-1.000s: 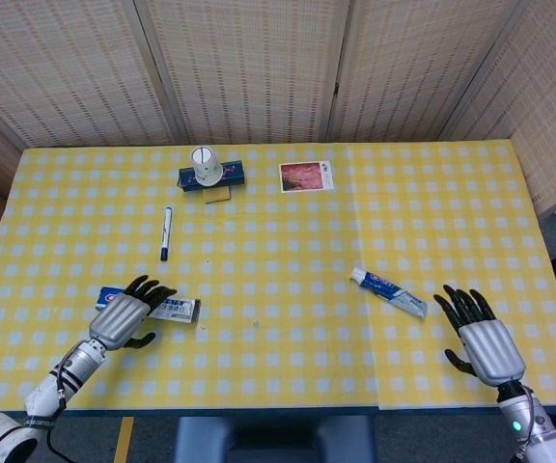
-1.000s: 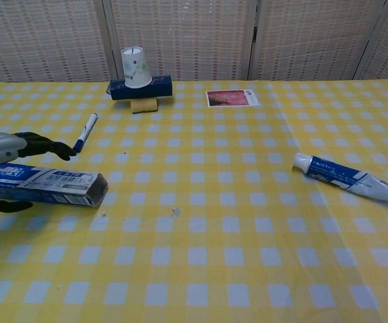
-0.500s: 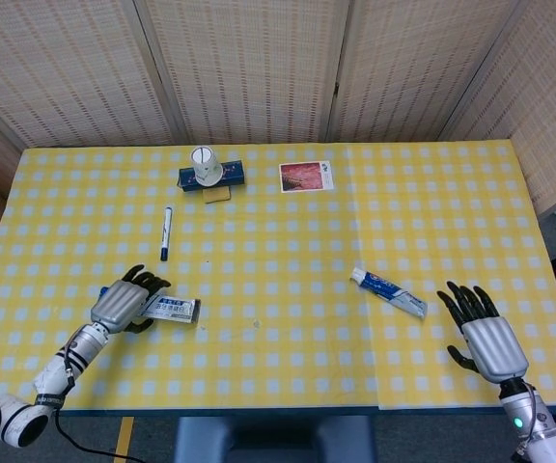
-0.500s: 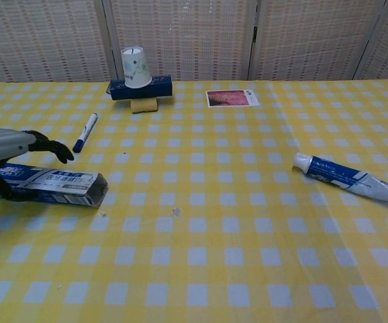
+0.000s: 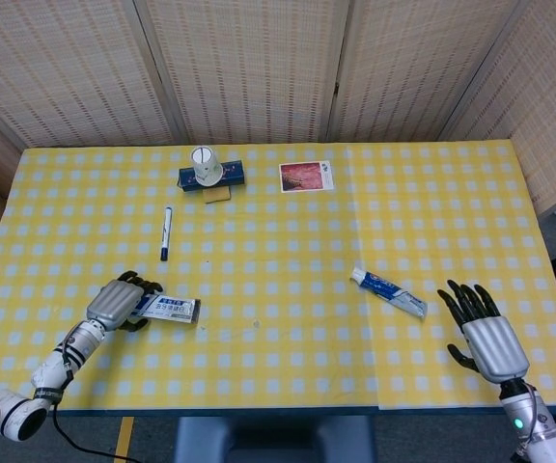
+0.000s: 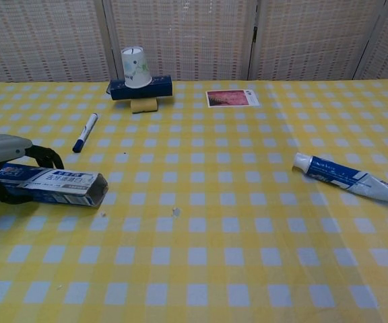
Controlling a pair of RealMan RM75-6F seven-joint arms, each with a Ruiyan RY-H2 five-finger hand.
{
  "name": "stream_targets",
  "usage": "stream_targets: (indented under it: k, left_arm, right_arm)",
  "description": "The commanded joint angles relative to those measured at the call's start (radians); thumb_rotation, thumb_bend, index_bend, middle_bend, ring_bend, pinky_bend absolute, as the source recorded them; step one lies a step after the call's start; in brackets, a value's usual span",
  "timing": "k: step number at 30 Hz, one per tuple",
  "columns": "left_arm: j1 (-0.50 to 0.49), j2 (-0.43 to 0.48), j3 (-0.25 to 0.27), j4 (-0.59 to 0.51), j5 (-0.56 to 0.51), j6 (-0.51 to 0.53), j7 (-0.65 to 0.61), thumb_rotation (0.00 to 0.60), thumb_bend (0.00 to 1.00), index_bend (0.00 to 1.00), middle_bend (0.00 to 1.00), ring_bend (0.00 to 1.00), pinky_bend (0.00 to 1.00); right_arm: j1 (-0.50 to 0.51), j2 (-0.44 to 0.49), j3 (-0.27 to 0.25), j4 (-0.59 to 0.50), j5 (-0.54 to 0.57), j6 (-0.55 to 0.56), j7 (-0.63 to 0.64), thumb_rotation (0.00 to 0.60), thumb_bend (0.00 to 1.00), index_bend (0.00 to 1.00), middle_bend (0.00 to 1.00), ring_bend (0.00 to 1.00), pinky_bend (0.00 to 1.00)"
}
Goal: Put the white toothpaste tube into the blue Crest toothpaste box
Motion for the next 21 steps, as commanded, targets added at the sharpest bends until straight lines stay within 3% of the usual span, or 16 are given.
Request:
stream_targets:
  k: [1,12,21]
  left_arm:
    - [-0.007,-0.004,-0.003,0.007,-0.01,-0.011,-0.006,0.6,0.35,0.3,0.39,0.32,0.19]
    - [-0.024,-0.014,-0.009,0.017,-0.061,-0.042,0.03,0.6,0.34,0.34,0.46,0.44,0.25]
    - [-0.006,0.01,-0.011,-0.039,-0.071,0.015,0.067,0.6,0.34,0.38,0.54,0.5,0.29]
  right_arm:
    - [0.0,0.0,-0.001,0.0,-0.002,0.002,0.0,0.6,0.31,0.0,0.0,0.0,0.0]
    - [-0.001,-0.001,-0.006,-0.001,-0.008,0.006,-0.003,0.6,0.31,0.0,0.0,0.0,0.0]
    - [-0.004,0.004,-0.01,-0.004,-0.021,0.018,0.006,0.6,0.31,0.0,0.0,0.0,0.0]
